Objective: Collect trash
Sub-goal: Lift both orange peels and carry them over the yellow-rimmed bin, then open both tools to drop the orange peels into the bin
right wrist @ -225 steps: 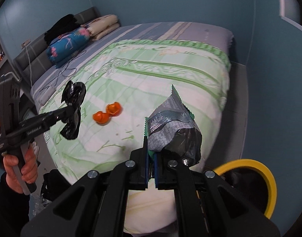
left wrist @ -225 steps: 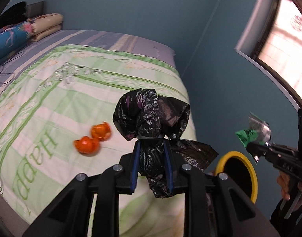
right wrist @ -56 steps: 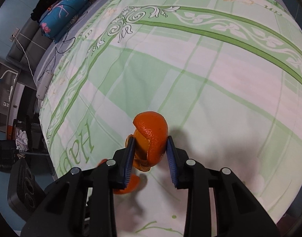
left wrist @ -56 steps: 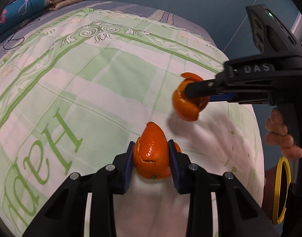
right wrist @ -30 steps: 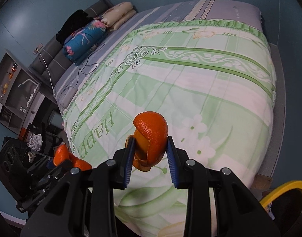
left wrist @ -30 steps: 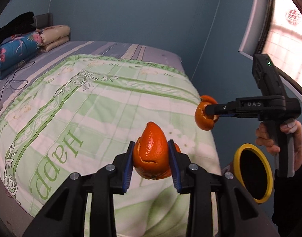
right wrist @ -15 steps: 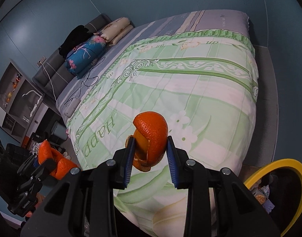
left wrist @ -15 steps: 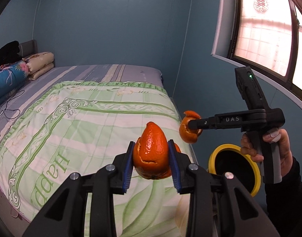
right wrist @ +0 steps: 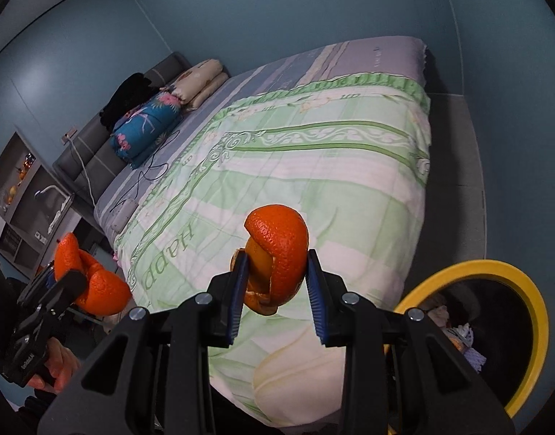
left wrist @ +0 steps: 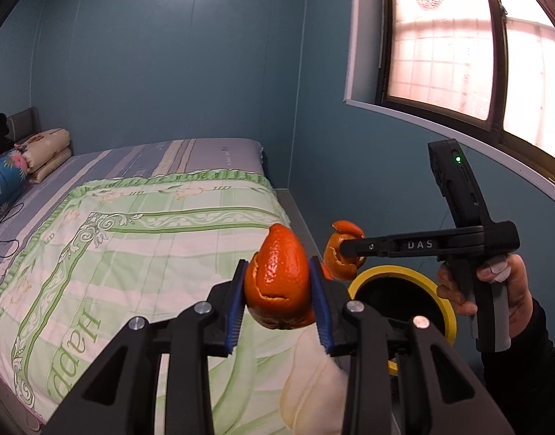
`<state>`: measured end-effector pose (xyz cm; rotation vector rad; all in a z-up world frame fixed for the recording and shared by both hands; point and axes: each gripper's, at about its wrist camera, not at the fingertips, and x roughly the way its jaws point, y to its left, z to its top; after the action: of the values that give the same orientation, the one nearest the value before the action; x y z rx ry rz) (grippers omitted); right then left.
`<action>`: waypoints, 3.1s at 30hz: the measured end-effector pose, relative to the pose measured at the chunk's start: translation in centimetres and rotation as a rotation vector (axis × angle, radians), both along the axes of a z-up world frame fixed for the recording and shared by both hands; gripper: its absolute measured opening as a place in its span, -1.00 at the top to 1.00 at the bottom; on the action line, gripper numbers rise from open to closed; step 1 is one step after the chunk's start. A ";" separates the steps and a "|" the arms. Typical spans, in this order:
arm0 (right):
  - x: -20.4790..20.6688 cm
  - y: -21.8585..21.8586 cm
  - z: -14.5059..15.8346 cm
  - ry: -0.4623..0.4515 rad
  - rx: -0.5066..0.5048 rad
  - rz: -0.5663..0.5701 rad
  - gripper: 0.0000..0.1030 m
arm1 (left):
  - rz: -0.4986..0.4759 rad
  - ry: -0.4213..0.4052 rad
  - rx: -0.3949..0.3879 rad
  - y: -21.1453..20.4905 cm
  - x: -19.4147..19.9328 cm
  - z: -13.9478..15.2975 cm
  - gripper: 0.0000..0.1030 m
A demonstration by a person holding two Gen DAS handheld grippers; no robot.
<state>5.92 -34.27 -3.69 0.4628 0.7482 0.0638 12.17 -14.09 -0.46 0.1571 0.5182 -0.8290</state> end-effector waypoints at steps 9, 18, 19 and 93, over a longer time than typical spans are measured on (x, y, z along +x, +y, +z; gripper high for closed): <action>-4.7 -3.5 -0.7 -0.030 -0.030 -0.136 0.42 | -0.087 0.010 0.033 -4.7 -1.8 -0.4 0.39; -8.6 -7.0 -2.1 -0.028 -0.046 -0.269 0.42 | -0.175 0.032 0.063 -9.5 -3.4 -1.5 0.39; -8.9 -7.3 -2.2 -0.027 -0.055 -0.286 0.42 | -0.181 0.031 0.065 -9.9 -3.6 -1.6 0.39; -9.1 -15.2 -13.7 0.209 -0.007 -0.436 0.39 | -0.331 0.356 0.233 -24.5 -2.0 -17.7 0.37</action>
<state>-3.13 -49.47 -17.36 0.6233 0.8370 -0.3998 10.13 -38.59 -18.20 0.3178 0.9420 -1.1269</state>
